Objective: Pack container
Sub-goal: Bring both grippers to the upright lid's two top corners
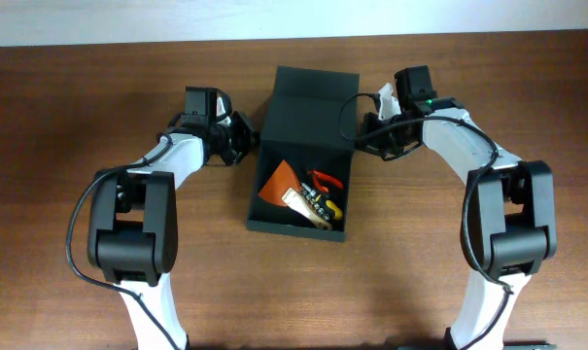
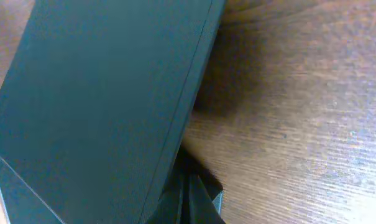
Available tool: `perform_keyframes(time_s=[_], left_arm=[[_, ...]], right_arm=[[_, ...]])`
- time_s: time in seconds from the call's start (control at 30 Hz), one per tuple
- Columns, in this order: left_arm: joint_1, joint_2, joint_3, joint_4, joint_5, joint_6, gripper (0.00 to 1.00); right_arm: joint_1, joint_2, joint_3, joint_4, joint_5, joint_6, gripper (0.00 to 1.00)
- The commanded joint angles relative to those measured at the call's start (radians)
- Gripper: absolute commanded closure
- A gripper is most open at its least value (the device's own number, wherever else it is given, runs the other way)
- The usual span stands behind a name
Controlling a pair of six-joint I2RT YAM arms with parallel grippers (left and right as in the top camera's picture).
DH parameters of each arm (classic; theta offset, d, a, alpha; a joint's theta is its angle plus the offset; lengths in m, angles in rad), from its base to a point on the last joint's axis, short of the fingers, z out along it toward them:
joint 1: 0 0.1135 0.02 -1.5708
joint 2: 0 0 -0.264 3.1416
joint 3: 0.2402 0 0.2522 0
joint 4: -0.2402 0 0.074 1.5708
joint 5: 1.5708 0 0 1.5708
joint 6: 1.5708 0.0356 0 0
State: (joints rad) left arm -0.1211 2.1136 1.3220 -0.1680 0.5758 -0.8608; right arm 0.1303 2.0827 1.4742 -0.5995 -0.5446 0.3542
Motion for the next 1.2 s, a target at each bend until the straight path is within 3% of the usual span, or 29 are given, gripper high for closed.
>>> perform_keyframes(time_s=[0.0, 0.23, 0.67, 1.17], left_arm=[[-0.012, 0.007, 0.011, 0.037, 0.057, -0.009, 0.98], [-0.007, 0.007, 0.011, 0.1, 0.134, -0.003, 0.98], [0.074, 0.007, 0.015, 0.101, 0.259, 0.163, 0.98], [0.064, 0.007, 0.016, 0.143, 0.209, 0.205, 0.98]], right_arm=[[0.031, 0.006, 0.022, 0.027, -0.065, -0.04, 0.96], [0.039, 0.005, 0.024, 0.055, -0.111, -0.068, 0.96], [0.04, -0.048, 0.026, 0.078, -0.114, -0.226, 0.96], [0.062, -0.047, 0.026, 0.163, -0.073, -0.232, 0.96]])
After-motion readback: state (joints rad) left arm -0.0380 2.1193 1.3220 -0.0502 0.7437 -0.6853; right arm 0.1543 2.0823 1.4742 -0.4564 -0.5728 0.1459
